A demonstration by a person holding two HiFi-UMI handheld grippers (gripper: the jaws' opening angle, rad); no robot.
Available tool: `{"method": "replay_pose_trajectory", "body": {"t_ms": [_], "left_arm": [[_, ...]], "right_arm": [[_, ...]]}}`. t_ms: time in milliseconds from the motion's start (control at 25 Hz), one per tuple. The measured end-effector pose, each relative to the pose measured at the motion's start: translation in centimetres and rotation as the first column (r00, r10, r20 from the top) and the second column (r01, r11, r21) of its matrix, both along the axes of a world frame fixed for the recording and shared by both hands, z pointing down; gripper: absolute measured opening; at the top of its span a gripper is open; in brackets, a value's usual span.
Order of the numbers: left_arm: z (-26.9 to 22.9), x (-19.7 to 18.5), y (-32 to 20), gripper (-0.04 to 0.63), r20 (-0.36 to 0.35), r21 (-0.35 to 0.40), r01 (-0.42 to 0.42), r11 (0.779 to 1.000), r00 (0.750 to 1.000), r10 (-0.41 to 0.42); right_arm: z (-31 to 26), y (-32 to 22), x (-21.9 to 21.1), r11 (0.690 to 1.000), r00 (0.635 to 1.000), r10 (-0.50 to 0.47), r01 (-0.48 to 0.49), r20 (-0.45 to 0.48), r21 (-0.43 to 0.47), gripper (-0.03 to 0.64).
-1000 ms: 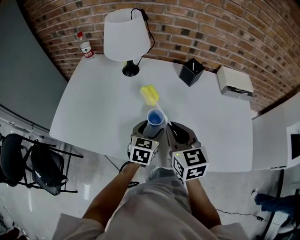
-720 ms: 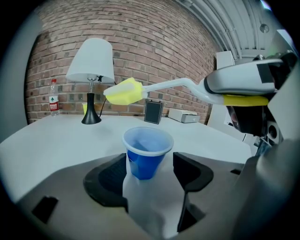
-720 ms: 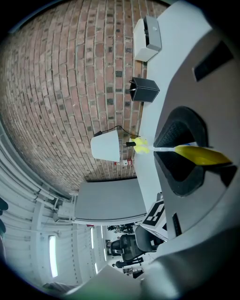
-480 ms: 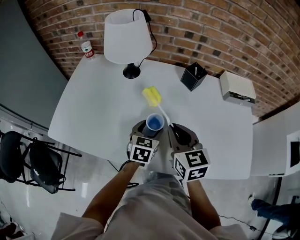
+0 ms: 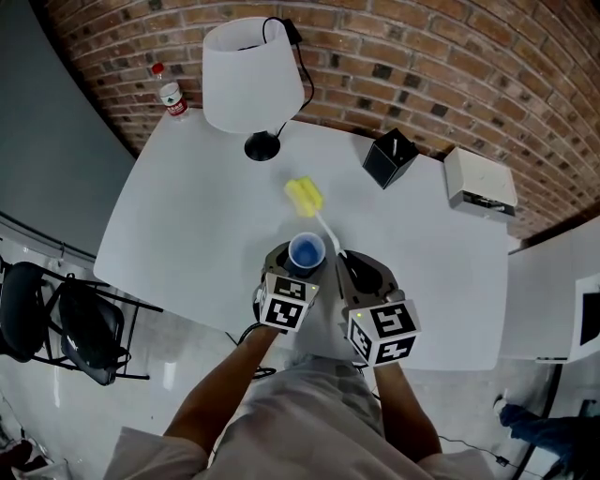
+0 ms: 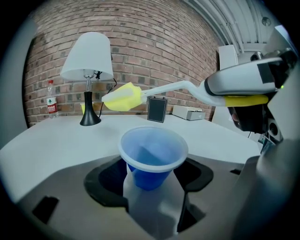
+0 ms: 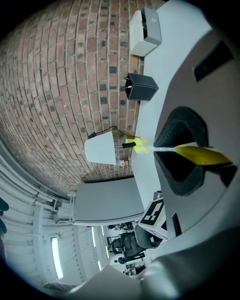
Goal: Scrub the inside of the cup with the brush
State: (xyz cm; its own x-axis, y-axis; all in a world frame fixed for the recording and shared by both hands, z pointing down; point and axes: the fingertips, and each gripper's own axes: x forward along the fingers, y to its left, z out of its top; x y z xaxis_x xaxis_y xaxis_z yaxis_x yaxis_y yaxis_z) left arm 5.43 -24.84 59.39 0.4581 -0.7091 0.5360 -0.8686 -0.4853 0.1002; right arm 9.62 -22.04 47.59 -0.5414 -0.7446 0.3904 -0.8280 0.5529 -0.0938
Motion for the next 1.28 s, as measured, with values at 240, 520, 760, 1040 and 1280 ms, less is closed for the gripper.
{"method": "replay_pose_trajectory", "body": {"t_ms": [240,520,760,1040,1280], "left_arm": [[0.3,0.1,-0.6,0.295,0.005,0.01,-0.007,1.0,1.0,0.007],[-0.8,-0.5,-1.0,0.29,0.061,0.031,-0.029,0.999,0.998,0.027],[-1.6,-1.6,-2.1,0.288,0.133,0.041,-0.053,0.998,0.99,0.047],[-2.9,-3.2,-2.8,0.288,0.262,0.055,-0.092,0.994,0.962,0.075],[-3.5,-5.1,-2.4,0.288,0.327,0.052,-0.11,0.993,0.941,0.087]], "right_arm": [[-0.1,-0.3,0.8,0.999,1.0,-0.025,0.025,-0.009,-0.024,0.025],[-1.6,-0.4,1.5,0.992,0.991,-0.129,0.128,-0.044,-0.019,0.025],[-3.2,-0.5,2.5,0.969,0.964,-0.245,0.247,-0.099,0.006,0.025],[-5.2,0.2,3.3,0.912,0.904,-0.405,0.41,-0.138,0.011,0.025],[-7.0,1.6,1.7,0.833,0.815,-0.539,0.553,-0.212,0.009,0.025]]}}
